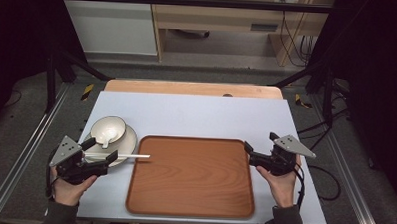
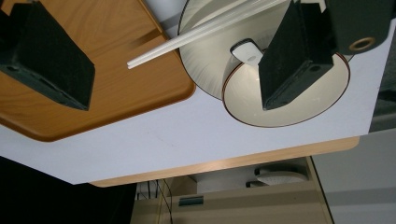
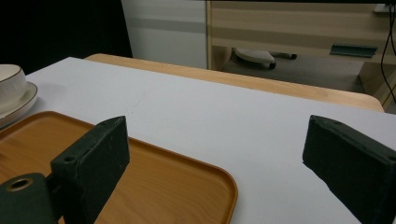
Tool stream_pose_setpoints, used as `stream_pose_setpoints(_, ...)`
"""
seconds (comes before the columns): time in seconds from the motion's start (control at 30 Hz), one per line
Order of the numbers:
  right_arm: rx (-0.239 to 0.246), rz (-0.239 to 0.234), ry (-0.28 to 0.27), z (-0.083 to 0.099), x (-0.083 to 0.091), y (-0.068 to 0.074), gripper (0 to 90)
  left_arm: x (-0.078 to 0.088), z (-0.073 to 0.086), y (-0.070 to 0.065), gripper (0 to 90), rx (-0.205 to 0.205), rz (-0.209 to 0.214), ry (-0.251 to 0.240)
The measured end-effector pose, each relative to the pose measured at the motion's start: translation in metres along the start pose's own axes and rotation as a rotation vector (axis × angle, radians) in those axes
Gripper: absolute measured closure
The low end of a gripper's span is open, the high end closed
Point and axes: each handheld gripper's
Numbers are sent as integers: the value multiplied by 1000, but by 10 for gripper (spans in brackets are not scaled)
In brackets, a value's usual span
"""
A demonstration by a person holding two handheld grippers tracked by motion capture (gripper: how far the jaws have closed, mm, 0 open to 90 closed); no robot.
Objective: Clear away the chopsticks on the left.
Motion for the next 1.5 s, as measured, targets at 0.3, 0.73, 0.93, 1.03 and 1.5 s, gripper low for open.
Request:
stream_pose_setpoints(0.3, -9, 8, 22, 2, -2, 0, 82, 3, 9, 9, 118, -12, 36, 34)
stream_pose_setpoints(0.73, -5, 2, 46, 4, -5, 2, 83, 7, 28, 24, 134, -58, 51, 137)
stream_pose_setpoints(0.93, 1, 1, 55, 4, -7, 3, 83, 1, 33, 26, 148, -90, 56, 199)
stream_pose_setpoints(1.03, 1, 0, 56, 4, -7, 3, 83, -2, 34, 27, 173, -97, 41, 219)
stream_pose_setpoints(1.5, 11, -2, 72, 5, -12, 5, 84, -26, 41, 43, 326, -131, -42, 294)
Point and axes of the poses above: each handheld gripper's, and its own axes: x roughly backward along the jaws, z roughly out of its underside, y roughly to its left, and after that the axes turned 11 degrees about y, right-handed
